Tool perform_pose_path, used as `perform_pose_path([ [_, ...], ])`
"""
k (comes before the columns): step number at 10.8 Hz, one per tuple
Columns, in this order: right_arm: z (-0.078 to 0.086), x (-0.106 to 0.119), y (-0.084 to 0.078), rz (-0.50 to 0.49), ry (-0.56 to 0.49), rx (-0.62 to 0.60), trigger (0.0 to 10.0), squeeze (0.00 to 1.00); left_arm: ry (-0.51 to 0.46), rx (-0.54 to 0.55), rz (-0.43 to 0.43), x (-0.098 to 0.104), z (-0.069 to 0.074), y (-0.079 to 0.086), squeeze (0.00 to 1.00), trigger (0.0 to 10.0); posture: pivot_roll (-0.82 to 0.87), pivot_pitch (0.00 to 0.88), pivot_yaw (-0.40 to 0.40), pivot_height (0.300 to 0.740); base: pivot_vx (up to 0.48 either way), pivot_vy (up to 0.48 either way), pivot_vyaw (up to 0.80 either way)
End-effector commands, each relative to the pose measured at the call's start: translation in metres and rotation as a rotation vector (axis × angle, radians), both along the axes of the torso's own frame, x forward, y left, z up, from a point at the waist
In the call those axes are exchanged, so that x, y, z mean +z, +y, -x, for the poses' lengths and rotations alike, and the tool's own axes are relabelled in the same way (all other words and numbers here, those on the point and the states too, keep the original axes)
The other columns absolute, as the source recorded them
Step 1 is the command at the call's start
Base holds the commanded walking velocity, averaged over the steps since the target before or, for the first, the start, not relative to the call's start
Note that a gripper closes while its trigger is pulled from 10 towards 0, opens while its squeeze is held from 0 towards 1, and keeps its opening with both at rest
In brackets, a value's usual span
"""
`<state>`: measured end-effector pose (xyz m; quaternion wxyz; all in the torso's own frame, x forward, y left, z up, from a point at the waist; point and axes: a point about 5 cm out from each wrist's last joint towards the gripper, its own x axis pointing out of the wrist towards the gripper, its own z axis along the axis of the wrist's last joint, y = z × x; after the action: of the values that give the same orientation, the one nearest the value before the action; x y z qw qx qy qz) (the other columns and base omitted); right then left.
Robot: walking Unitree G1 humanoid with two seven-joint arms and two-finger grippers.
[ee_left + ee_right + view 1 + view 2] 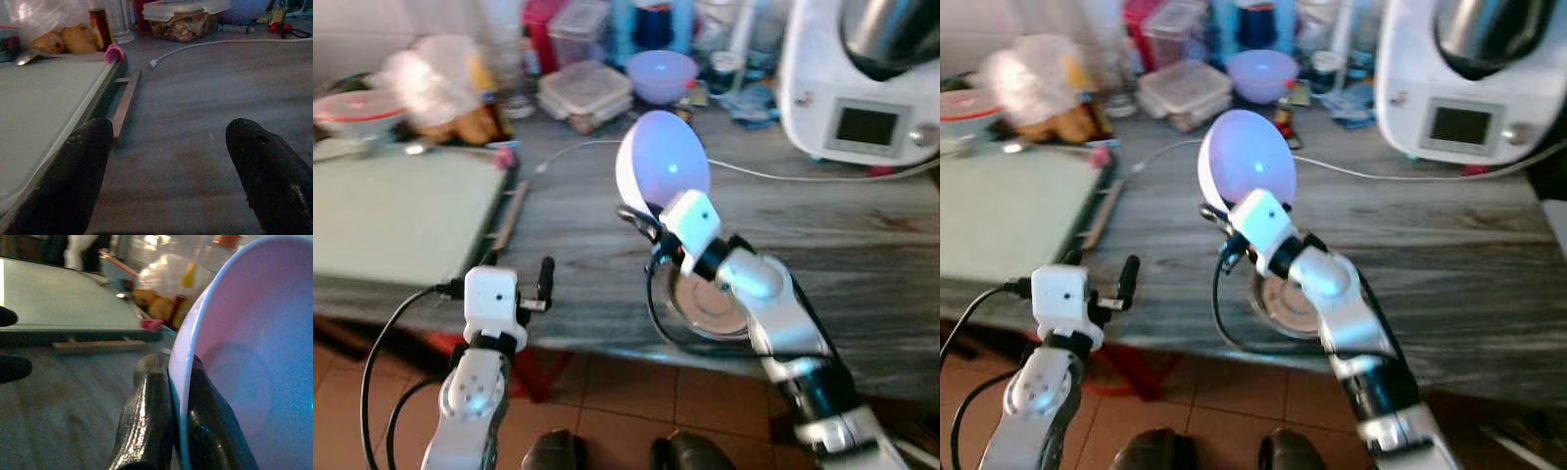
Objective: Setting the table
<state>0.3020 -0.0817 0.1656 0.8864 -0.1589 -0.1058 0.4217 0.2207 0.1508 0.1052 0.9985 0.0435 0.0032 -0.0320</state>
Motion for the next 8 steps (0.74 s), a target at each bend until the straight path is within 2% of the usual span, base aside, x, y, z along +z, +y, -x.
perform_pose_path([
  [1, -0.001, 0.0, 0.002, 0.028, 0.019, 0.056, 10.0, 0.0, -0.002, 0.015, -0.001, 0.004, 0.004, 0.003, 0.0, 10.0, 0.03, 0.127, 0.023, 0.74, 0.0, 0.0, 0.0],
  [3, 0.006, -0.012, 0.007, 0.127, 0.094, 0.152, 10.0, 0.0, 0.006, 0.029, -0.006, 0.004, 0.007, 0.007, 0.0, 10.0, 0.04, 0.134, 0.021, 0.74, 0.0, 0.0, 0.0],
  [4, 0.008, -0.017, 0.006, 0.16, 0.123, 0.162, 10.0, 0.0, 0.01, 0.027, -0.003, 0.005, 0.007, 0.007, 0.0, 10.0, 0.04, 0.136, 0.022, 0.74, 0.0, 0.0, 0.0],
  [8, 0.016, -0.024, -0.011, 0.32, 0.203, 0.157, 10.0, 0.0, 0.022, 0.003, 0.007, 0.004, 0.006, 0.001, 0.0, 10.0, 0.02, 0.136, 0.022, 0.74, 0.0, 0.0, 0.0],
])
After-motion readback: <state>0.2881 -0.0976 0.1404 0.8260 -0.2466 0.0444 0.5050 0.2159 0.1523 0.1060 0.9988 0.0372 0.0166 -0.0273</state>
